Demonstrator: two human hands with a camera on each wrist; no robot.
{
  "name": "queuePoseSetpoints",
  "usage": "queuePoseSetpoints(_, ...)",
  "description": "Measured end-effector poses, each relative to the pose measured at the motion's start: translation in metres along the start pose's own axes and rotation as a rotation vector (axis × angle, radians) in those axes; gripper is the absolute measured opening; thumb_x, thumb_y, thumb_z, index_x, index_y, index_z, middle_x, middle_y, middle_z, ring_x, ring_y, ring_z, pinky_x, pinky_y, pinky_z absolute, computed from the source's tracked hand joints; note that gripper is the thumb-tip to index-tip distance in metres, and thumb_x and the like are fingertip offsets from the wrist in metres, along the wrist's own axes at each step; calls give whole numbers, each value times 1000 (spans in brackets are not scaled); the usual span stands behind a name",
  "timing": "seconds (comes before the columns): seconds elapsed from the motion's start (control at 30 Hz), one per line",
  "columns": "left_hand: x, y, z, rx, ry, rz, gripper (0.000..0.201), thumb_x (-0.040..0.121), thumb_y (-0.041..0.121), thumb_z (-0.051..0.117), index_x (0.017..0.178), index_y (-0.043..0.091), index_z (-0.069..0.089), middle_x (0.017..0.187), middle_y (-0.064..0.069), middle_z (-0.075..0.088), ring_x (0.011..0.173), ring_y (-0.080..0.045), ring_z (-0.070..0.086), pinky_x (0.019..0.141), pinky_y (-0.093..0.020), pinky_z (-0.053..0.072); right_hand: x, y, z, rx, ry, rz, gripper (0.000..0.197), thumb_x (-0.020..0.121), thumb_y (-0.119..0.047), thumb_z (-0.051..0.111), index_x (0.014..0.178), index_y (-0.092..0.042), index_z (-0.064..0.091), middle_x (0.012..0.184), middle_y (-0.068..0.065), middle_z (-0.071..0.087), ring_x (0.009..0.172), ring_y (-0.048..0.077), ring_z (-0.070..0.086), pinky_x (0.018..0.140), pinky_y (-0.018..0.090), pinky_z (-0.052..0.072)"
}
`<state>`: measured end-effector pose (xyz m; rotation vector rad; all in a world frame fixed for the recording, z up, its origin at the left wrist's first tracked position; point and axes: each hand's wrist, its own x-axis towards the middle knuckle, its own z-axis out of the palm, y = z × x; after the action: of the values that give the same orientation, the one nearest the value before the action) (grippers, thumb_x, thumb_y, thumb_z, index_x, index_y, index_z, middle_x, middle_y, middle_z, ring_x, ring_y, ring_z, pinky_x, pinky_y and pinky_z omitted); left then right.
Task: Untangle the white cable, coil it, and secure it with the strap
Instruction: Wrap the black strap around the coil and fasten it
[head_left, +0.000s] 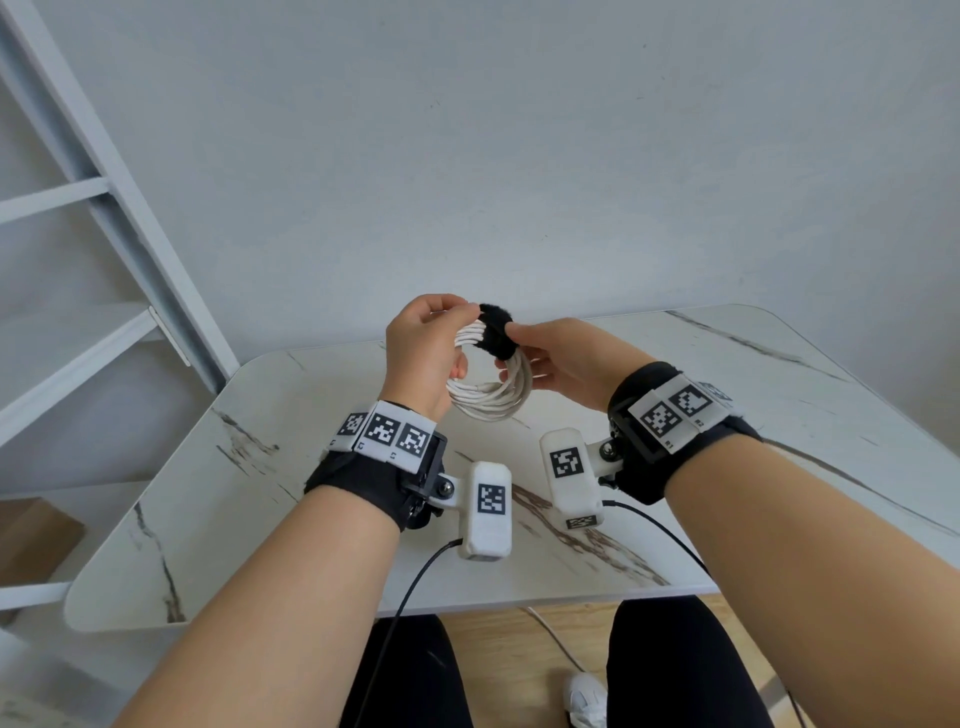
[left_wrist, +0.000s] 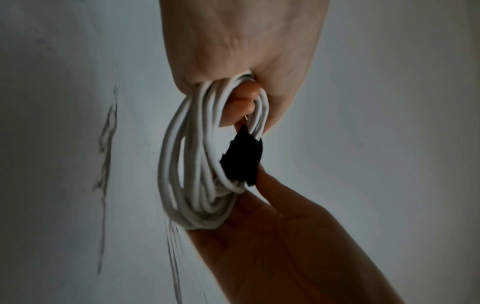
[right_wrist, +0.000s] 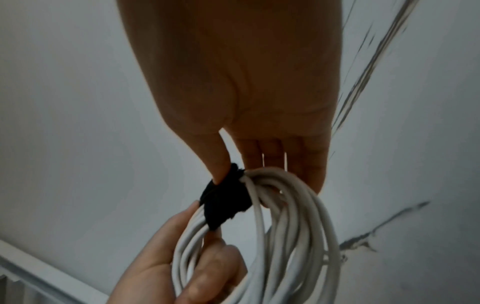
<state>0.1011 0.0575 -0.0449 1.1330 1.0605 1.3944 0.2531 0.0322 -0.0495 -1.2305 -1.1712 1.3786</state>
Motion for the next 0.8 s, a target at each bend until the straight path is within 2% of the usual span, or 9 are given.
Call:
queuePoseSetpoints(0.07,0,-1,-1,-8,-3,0,10,82,6,69,77,11,62,75,-7,53,34,-15,33,39,-22,32,-2,-1,0,-33,21,-60,40,99,-17,52,116,19,58,86,19,63,78,26,60,76,31,53)
queuePoseSetpoints(0.23,1,-3,-4,5,-56,-54,12,87,15,68,79,10,60,67,-1,53,37,-13,33,43,-24,36,-3,-3,-2,-55,65,-140,39,95,-15,59,107,23,58,79,17,59,83,30,56,87,36,49)
queuePoseSetpoints(0.33,3,-2,-7,23,-69,-62,15,87,20,68,79,10,60,64,0,52,40,-14,33,44,-24,37,-6,-5,-2,-34,26,-144,40,95,-18,60,111,18,59,83,16,58,86,28,57,91,37,51)
queuePoseSetpoints(0.4,4,-1,-8,25,-54,-42,14,86,19,70,79,10,61,65,-1,52,40,-15,33,42,-23,37,-7,-5,-2,-58,4,-122,38,96,-22,58,114,11,60,86,15,60,85,26,59,88,37,52)
queuePoseSetpoints(0.5,4,0,-8,32,-41,-21,14,85,18,71,78,11,61,66,-1,52,40,-15,34,42,-22,37,-7,-4,0,-58,-6,-107,44,95,-28,59,118,9,59,90,14,60,86,25,60,84,35,52)
queuePoseSetpoints(0.63,3,0,-8,22,-40,-13,15,85,19,71,77,11,61,67,-2,53,42,-16,35,41,-22,37,-7,-4,0,-75,-24,-76,45,94,-34,60,119,4,62,96,12,63,88,24,61,89,38,53)
queuePoseSetpoints(0.7,3,-1,-8,0,-26,-26,15,85,20,71,80,11,61,70,-3,54,42,-15,36,44,-23,39,-7,-3,0,-79,-41,-57,43,94,-35,60,117,1,64,93,10,67,83,23,63,84,36,56)
queuePoseSetpoints(0.8,4,-3,-10,4,-71,-77,19,86,28,70,85,12,62,76,-5,57,41,-14,46,56,-27,45,-5,-3,1,-92,39,-96,46,95,-32,60,114,10,62,79,8,61,71,18,58,72,27,52)
